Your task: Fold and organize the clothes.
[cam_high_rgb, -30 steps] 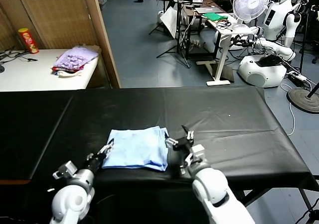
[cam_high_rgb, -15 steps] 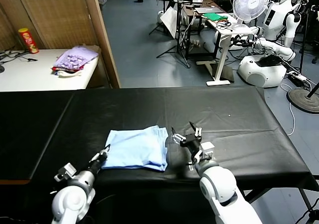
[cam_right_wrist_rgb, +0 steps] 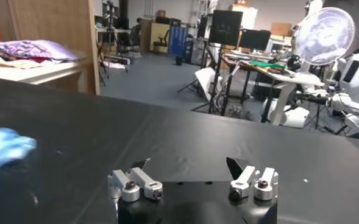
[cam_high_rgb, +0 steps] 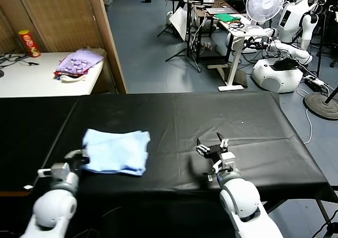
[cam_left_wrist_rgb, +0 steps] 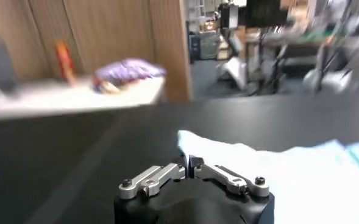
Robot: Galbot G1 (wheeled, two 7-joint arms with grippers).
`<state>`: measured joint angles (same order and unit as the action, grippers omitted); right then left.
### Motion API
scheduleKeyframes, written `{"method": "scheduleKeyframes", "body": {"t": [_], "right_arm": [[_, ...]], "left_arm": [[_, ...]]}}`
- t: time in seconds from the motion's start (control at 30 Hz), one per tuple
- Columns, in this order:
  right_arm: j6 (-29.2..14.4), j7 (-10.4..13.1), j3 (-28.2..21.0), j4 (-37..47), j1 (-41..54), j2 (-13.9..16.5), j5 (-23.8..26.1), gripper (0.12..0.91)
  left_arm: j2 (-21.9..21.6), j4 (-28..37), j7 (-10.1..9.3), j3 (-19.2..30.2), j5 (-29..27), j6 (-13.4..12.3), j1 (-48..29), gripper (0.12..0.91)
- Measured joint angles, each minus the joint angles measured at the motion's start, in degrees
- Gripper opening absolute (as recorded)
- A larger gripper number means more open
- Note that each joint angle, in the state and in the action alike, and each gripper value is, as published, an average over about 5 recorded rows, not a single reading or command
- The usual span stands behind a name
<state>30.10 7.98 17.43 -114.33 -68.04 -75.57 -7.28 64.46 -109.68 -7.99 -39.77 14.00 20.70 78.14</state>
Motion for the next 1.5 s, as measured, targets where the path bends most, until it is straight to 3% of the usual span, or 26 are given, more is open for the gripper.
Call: {"method": "scheduleKeyframes", "body": {"t": [0.2,0.33,0.53,0.7,0.87,0.97,1.07,1.17,1.23,1.33,1.5], "right_arm": [[-0.03,-0.08,0.02,0.06,0.26,-0.52,0.02,0.798],[-0.05,-0.10,-0.24,0.02,-0.14,-0.87,0.20,0.798],[-0.04,-0.32,0.32,-0.94,-1.40,-0.56,0.57,0.798],[-0.39,-1.45,0.53,-1.32,-2.58,-0.05,0.22,0.798],[-0.84,-2.66,-0.35,-0.74,-2.38,0.40,-3.22,0.798],[-0.29,-3.19,-1.43,0.05,-1.53,0.39,-7.19,0.798],[1.34,-3.33,-3.32,1.26,0.20,-0.10,-12.65,0.798],[3.28,-3.23,-6.25,3.06,2.99,-1.04,-18.51,0.798],[4.11,-2.97,-8.71,4.72,5.33,-1.84,-21.75,0.798],[4.70,-2.23,-12.85,8.44,9.30,-3.58,-25.02,0.798],[5.94,-0.53,-17.99,15.70,14.62,-7.09,-28.02,0.798]], "left_arm": [[-9.71,-0.96,0.42,-5.80,-9.99,-0.35,1.53,0.151],[-12.81,-4.69,0.37,-6.76,-9.10,0.98,1.52,0.151],[-9.81,-9.89,-0.07,0.69,1.28,3.35,-0.10,0.151],[-3.69,-9.20,-1.58,10.89,3.32,2.59,-1.21,0.151],[2.15,-7.91,-0.92,19.14,0.61,-1.10,-0.50,0.200],[4.09,-8.06,1.69,22.30,-1.38,-4.71,-0.06,0.338],[4.70,-8.82,4.53,23.49,-1.43,-10.33,0.24,0.506],[4.76,-10.32,5.53,23.28,0.44,-15.21,0.17,0.669],[4.54,-11.59,5.34,22.49,1.75,-16.96,0.17,0.751],[3.93,-13.44,4.76,20.59,2.68,-18.33,0.68,0.792],[3.97,-15.63,4.20,17.18,2.42,-19.98,2.65,0.798]]}}
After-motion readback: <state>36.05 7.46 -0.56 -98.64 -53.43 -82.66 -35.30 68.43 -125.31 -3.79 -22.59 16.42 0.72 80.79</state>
